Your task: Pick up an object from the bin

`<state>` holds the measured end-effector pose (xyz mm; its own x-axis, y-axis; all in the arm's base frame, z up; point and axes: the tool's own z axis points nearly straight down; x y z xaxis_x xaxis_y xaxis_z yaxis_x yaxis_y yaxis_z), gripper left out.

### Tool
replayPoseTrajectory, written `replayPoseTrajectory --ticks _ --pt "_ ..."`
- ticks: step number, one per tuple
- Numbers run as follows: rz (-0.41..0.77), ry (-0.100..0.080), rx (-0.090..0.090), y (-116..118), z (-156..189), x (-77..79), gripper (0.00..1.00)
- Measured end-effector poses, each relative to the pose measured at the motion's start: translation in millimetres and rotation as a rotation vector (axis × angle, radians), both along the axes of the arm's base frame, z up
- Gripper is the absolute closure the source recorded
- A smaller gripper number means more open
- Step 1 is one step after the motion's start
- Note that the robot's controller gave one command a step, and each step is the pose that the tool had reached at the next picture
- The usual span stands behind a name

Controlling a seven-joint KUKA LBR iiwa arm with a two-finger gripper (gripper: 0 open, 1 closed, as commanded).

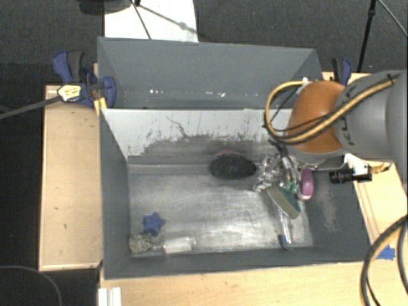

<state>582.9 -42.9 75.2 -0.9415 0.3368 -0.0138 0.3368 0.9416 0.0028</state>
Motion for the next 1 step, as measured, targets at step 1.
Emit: replayPoseTrajectory --ticks 1 --pt "0.000 0.005 0.001 0.9 -2.1 -1.6 0.00"
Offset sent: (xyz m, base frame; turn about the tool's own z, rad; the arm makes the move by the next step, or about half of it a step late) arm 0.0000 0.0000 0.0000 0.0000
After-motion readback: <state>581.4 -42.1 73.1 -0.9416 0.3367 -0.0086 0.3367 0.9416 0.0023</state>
